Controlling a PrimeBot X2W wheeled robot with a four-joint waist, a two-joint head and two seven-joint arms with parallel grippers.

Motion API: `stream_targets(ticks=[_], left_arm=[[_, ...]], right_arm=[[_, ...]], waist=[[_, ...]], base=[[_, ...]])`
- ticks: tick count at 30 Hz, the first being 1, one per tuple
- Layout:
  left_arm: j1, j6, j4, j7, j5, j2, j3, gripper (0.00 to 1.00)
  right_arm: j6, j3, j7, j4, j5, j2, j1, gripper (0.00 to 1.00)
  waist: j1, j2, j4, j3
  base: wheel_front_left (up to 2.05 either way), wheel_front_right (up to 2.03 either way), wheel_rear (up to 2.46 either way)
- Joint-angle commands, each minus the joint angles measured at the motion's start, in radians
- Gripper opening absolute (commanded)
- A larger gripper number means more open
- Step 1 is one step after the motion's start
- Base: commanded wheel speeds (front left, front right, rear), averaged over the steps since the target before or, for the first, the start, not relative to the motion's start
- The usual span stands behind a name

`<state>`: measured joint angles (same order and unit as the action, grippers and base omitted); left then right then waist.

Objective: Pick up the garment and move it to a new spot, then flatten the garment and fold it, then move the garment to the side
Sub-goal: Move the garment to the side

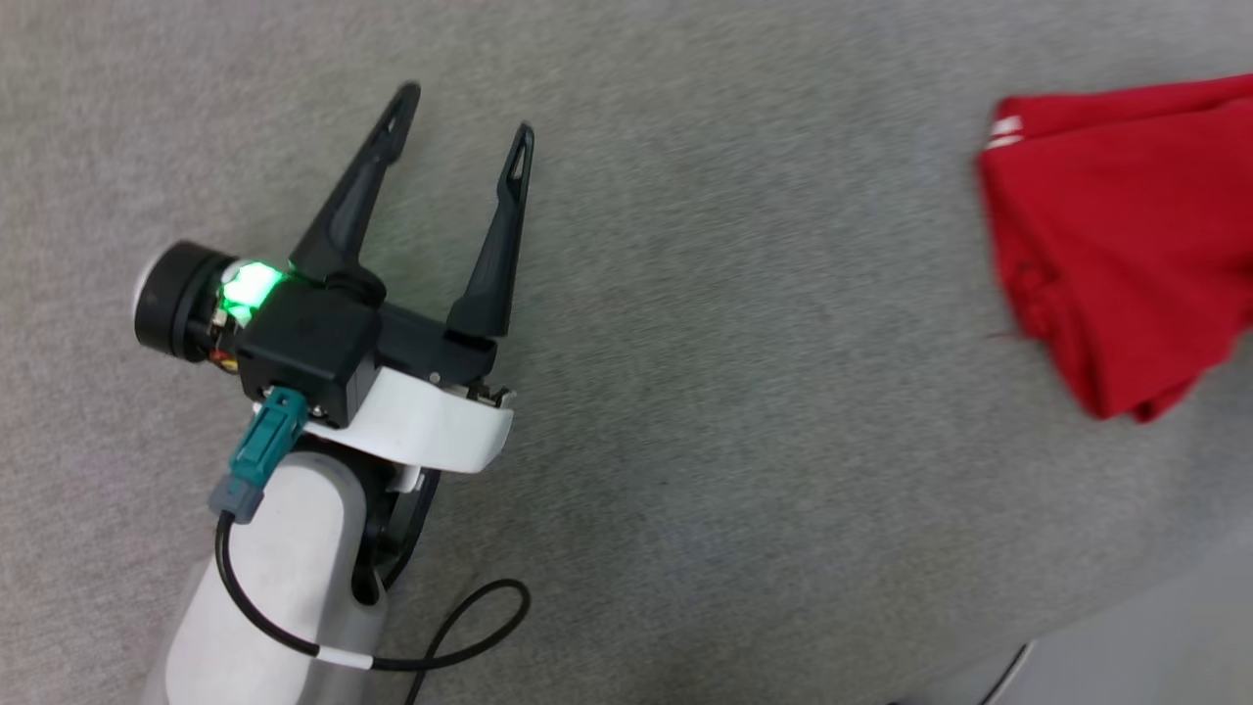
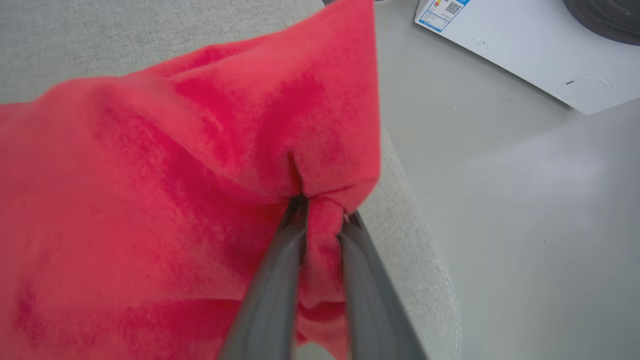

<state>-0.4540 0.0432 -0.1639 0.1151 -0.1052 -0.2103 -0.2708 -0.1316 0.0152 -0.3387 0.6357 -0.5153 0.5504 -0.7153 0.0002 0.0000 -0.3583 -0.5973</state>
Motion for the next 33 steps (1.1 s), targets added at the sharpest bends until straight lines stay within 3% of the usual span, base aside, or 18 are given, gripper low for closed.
stream_targets(ticks=[1,5,8,9,10,11,18,21,27,33], left_arm=[[-0.014,-0.003,-0.007,-0.001,0.005,-0.001,0.0,1.0],[-0.046,-0.004,-0.024,-0.003,0.016,-0.006,-0.005,1.0],[-0.058,-0.005,-0.03,-0.006,0.019,-0.011,-0.006,1.0],[-0.062,-0.004,-0.032,-0.007,0.02,-0.013,-0.005,1.0],[-0.064,-0.004,-0.031,-0.006,0.019,-0.015,-0.006,1.0],[-0.063,-0.004,-0.03,-0.004,0.018,-0.014,-0.007,1.0],[-0.04,-0.009,-0.004,0.015,0.002,-0.005,-0.017,1.0],[-0.018,-0.017,0.019,0.036,-0.011,0.004,-0.017,1.0],[0.046,-0.042,0.076,0.083,-0.042,0.023,-0.004,1.0],[0.143,-0.068,0.14,0.111,-0.091,0.045,0.018,1.0]], right_arm=[[0.002,0.008,0.005,0.016,0.011,0.014,-0.017,0.0],[0.002,0.05,0.028,0.094,0.034,0.041,-0.069,0.0],[0.002,0.064,0.036,0.151,0.044,0.024,-0.096,0.0],[0.002,0.069,0.05,0.168,0.058,0.025,-0.105,0.19],[0.002,0.075,0.068,0.182,0.071,0.022,-0.113,0.47],[0.002,0.085,0.082,0.203,0.077,0.013,-0.12,1.0],[0.002,0.191,0.271,0.334,0.221,0.037,-0.162,1.0],[0.001,0.245,0.348,0.368,0.248,0.007,-0.164,1.0],[0.001,0.292,0.498,0.353,0.292,-0.038,-0.083,1.0],[0.002,0.294,0.563,0.281,0.3,-0.103,0.055,1.0]], waist=[[-0.0002,0.0,0.035,-0.038],[-0.0002,0.0,0.056,-0.076],[-0.0002,0.0,0.064,-0.096],[-0.0002,0.0,0.067,-0.101],[-0.0002,0.0,0.069,-0.104],[-0.0002,0.0,0.071,-0.104],[-0.0002,0.0,0.089,-0.075],[-0.0002,0.0,0.102,-0.035],[-0.0002,0.0,0.128,0.077],[-0.0002,0.0,0.156,0.209]], base=[[0.0,0.0,0.0],[0.0,0.0,0.0],[0.0,0.0,0.0],[0.0,0.0,0.0],[0.0,0.0,0.0],[0.0,0.0,0.0],[0.0,0.0,0.0],[0.0,0.0,0.0],[0.0,0.0,0.0],[0.0,0.0,0.0]])
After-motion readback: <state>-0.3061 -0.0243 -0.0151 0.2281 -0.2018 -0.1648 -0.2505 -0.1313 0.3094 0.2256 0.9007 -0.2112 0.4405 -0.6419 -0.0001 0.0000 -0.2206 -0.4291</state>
